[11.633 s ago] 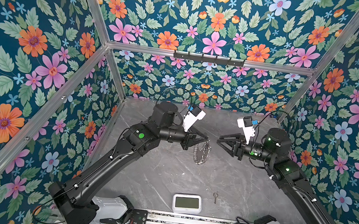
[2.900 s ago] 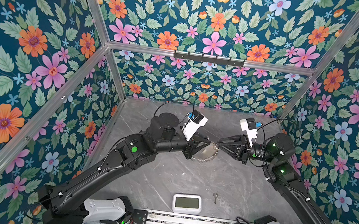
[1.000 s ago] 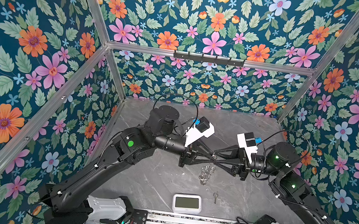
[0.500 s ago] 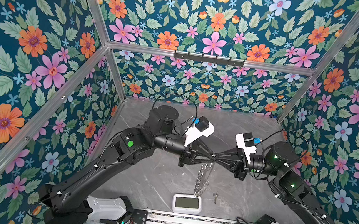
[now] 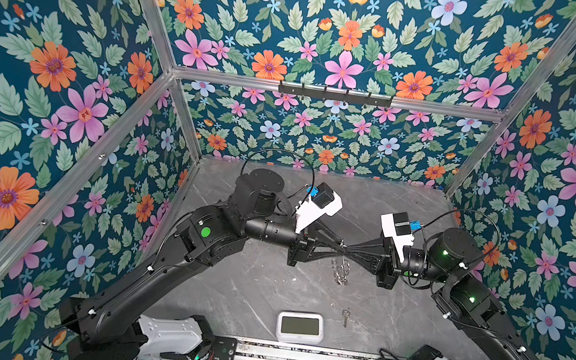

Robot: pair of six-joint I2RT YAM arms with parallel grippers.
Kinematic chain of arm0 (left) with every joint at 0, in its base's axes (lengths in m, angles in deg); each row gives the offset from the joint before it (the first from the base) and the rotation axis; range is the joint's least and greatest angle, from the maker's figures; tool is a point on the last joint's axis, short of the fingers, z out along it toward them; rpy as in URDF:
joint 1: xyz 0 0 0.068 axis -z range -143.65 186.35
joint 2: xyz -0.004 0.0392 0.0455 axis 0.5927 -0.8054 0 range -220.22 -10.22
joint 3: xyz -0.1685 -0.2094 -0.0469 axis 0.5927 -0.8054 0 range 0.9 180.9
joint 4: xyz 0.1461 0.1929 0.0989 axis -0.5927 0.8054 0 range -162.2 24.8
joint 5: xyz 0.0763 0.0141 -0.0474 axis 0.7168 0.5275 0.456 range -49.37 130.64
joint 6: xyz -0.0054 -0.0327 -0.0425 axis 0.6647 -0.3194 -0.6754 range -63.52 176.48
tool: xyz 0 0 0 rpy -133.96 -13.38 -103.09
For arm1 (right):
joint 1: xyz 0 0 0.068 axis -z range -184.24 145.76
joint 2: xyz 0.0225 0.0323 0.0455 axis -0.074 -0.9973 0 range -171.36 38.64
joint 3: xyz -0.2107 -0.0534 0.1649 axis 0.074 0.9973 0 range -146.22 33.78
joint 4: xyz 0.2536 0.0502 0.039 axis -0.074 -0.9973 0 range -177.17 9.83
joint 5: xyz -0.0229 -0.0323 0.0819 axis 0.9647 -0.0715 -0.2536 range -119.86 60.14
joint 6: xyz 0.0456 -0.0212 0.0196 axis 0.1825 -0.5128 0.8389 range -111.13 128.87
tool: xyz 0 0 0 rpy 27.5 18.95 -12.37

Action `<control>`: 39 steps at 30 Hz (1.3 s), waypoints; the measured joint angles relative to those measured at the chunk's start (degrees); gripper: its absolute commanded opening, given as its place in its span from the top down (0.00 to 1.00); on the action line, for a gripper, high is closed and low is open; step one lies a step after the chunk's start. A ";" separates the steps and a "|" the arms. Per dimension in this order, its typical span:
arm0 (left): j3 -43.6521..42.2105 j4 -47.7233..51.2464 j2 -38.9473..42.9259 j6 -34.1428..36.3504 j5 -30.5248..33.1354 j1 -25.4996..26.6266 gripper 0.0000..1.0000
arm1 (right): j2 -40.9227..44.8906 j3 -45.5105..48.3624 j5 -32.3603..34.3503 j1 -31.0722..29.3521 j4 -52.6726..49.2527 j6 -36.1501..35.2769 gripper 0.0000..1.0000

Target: Remove the keys from the keyring

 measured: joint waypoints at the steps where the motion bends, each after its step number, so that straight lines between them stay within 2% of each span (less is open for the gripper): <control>1: 0.33 0.46 -0.09 0.13 0.04 0.00 1.00 | 0.09 -0.13 0.04 0.00 -0.09 0.00 1.00; 17: -1.62 0.50 1.29 0.57 1.86 -0.02 1.00 | 1.57 0.02 2.12 -0.02 -0.63 0.52 1.00; 39: -7.96 -5.16 5.66 -1.53 3.69 -0.02 1.00 | 1.11 3.13 1.88 0.68 9.66 7.78 1.00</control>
